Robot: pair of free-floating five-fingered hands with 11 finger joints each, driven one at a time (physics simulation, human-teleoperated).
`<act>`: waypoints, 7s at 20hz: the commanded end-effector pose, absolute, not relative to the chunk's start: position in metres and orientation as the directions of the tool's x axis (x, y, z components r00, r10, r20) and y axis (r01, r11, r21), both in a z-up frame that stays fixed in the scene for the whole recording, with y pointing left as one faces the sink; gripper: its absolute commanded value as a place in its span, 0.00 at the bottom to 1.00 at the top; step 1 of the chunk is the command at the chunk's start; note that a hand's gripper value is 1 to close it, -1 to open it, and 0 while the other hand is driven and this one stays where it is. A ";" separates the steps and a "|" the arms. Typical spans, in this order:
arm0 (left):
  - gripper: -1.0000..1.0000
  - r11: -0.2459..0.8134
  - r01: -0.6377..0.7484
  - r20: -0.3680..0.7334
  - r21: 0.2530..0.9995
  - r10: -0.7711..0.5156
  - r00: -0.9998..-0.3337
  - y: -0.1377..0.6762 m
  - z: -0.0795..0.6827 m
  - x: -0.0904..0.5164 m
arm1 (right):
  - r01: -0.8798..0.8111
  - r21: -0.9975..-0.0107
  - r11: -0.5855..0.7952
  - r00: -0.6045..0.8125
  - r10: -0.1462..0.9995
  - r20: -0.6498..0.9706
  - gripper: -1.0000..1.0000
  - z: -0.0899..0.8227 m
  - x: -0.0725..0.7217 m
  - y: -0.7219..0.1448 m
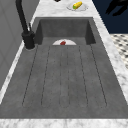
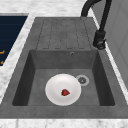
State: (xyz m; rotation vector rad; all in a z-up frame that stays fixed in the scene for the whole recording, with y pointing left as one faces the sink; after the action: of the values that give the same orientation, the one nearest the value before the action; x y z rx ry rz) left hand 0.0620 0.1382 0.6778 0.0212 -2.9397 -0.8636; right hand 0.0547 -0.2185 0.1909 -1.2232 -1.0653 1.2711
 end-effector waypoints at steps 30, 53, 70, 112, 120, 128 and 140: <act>0.00 0.846 -0.167 0.065 0.506 -0.231 -0.971 0.140 0.693 0.052 | -0.093 -0.993 -0.078 0.048 0.995 -0.082 0.50 0.191 0.055 -0.218; 0.00 0.865 -0.196 0.134 0.462 -0.287 -0.949 0.131 0.754 -0.008 | -0.093 -0.993 -0.078 0.048 0.995 -0.082 0.50 0.191 0.055 -0.218; 0.00 0.849 -0.224 0.155 0.479 -0.333 -0.930 0.080 0.747 -0.017 | -0.093 -0.993 -0.078 0.048 0.995 -0.082 0.50 0.191 0.055 -0.218; 0.00 0.890 -0.200 0.276 0.410 -0.330 -0.903 0.030 0.765 0.001 | -0.093 -0.993 -0.078 0.048 0.995 -0.082 0.50 0.191 0.055 -0.218; 0.00 0.878 -0.225 0.291 0.423 -0.367 -0.883 0.009 0.764 0.031 | -0.093 -0.993 -0.078 0.048 0.995 -0.082 0.50 0.191 0.055 -0.218; 0.00 0.883 -0.184 0.329 0.432 -0.344 -0.880 0.008 0.765 0.065 | -0.093 -0.993 -0.078 0.048 0.995 -0.082 0.50 0.191 0.055 -0.218; 0.00 0.864 -0.189 0.238 0.467 -0.329 -0.914 0.039 0.764 0.081 | -0.093 -0.993 -0.078 0.048 0.995 -0.082 0.50 0.191 0.055 -0.218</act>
State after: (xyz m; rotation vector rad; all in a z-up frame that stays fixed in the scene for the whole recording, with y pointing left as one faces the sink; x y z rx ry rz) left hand 0.0812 0.0395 0.7635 0.3979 -2.7240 -0.6358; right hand 0.0547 -0.2185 0.1909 -1.2232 -1.0653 1.2711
